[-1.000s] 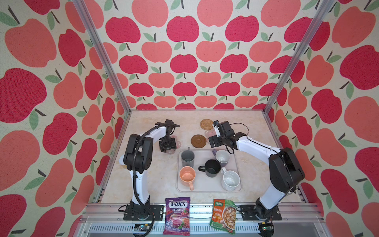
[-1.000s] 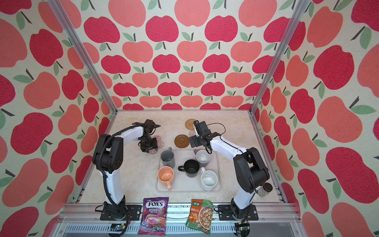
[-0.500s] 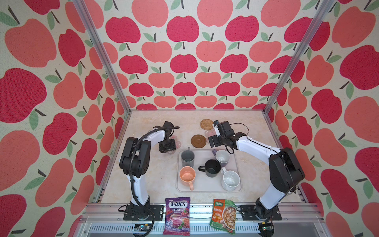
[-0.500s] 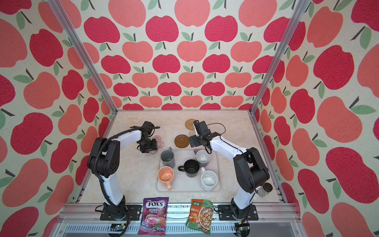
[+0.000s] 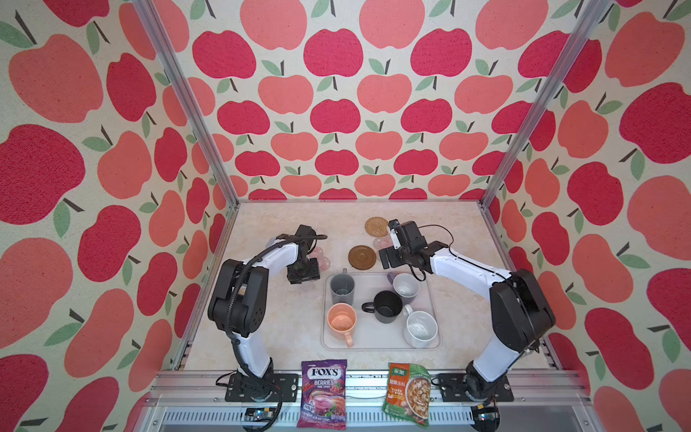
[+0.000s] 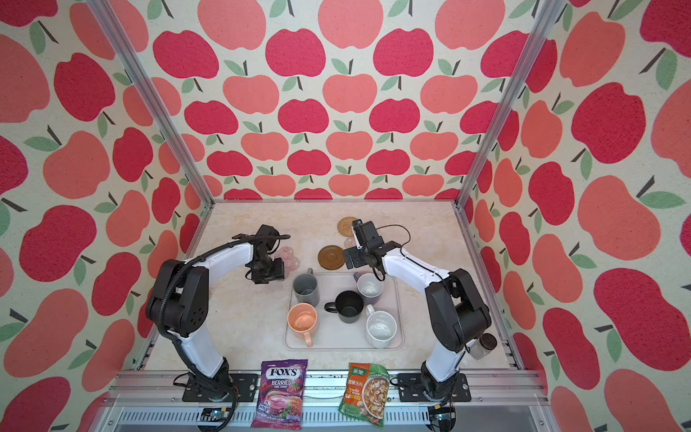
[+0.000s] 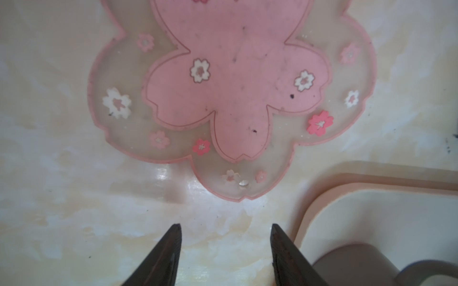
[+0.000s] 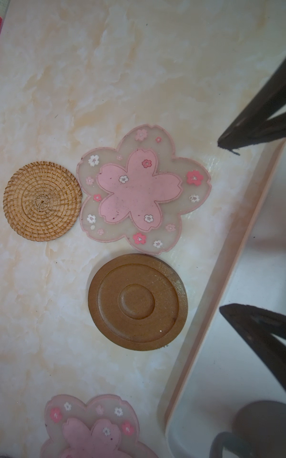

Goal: Place cups on coasters
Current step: Move the coaster to the top-left of the table.

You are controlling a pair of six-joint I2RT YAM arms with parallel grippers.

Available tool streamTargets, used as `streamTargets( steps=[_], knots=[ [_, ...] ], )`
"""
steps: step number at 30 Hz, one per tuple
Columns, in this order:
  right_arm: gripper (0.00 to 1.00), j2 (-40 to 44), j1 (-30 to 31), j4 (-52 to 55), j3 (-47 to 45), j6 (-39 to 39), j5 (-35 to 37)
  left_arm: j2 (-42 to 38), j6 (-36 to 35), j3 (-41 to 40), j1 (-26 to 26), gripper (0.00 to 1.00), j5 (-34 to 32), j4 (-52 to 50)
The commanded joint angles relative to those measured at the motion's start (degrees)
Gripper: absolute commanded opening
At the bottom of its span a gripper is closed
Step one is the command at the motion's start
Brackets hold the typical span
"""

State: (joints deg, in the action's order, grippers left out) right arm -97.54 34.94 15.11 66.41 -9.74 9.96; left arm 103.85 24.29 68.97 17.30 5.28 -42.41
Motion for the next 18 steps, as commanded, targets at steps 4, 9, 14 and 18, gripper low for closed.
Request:
streamTargets(
  steps=[4,9,14,18],
  knots=[
    [0.99,0.9,0.6,0.7,-1.3,-0.9,0.2,4.0,-1.6,2.0,1.5,0.6,-2.5,-2.6],
    [0.99,1.0,0.6,0.5,-1.9,-0.6,0.7,6.0,-1.9,2.9,1.5,0.6,-3.0,-2.3],
    [0.99,0.6,0.6,0.6,-2.1,-0.8,0.5,9.3,-1.7,5.5,1.4,0.59,-5.3,-3.4],
    [0.99,0.7,0.6,0.6,-2.3,-0.4,1.0,11.2,-1.4,6.5,0.4,0.59,-5.4,-2.4]
  ],
)
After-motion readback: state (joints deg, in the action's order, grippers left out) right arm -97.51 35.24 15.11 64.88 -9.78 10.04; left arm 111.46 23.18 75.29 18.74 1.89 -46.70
